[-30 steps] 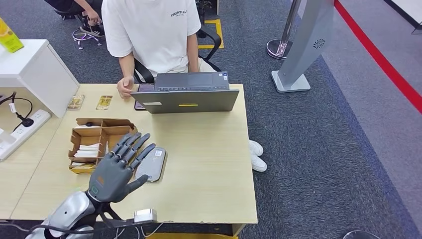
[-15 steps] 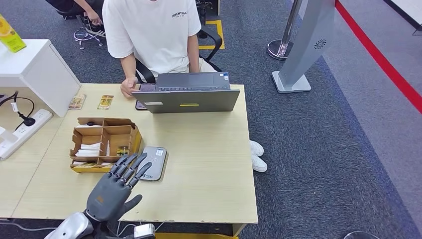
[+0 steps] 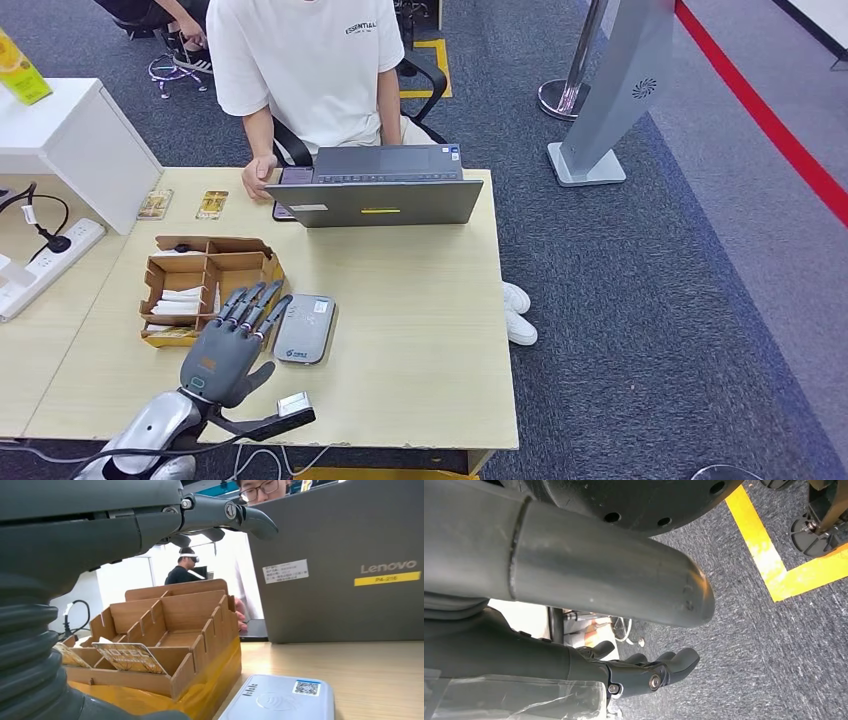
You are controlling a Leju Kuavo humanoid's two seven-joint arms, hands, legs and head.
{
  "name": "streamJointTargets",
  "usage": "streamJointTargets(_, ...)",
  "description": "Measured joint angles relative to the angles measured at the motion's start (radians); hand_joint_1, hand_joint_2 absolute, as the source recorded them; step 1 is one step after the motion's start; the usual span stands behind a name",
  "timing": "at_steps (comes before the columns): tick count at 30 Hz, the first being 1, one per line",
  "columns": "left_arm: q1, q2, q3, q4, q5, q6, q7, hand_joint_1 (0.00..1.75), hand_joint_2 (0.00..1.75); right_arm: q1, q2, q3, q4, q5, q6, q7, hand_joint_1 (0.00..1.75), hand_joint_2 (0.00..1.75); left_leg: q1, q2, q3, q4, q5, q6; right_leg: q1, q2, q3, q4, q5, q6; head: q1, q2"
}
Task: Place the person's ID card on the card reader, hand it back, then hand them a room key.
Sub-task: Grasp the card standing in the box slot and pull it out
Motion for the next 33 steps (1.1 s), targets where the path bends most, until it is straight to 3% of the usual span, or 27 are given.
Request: streamJointTargets(33, -0.014, -0.038, 0.076, 0.059, -0.003, 0.020, 0.031, 0.00, 1.75, 0.000, 0.000, 0.000, 0.000, -0.010, 0.003, 0.005, 0.00, 0.00, 0.000, 0.000, 0.000, 0.000, 0.000, 0.000, 0.000, 0.000, 0.000, 0.000, 0.000, 0.000, 0.000, 0.000)
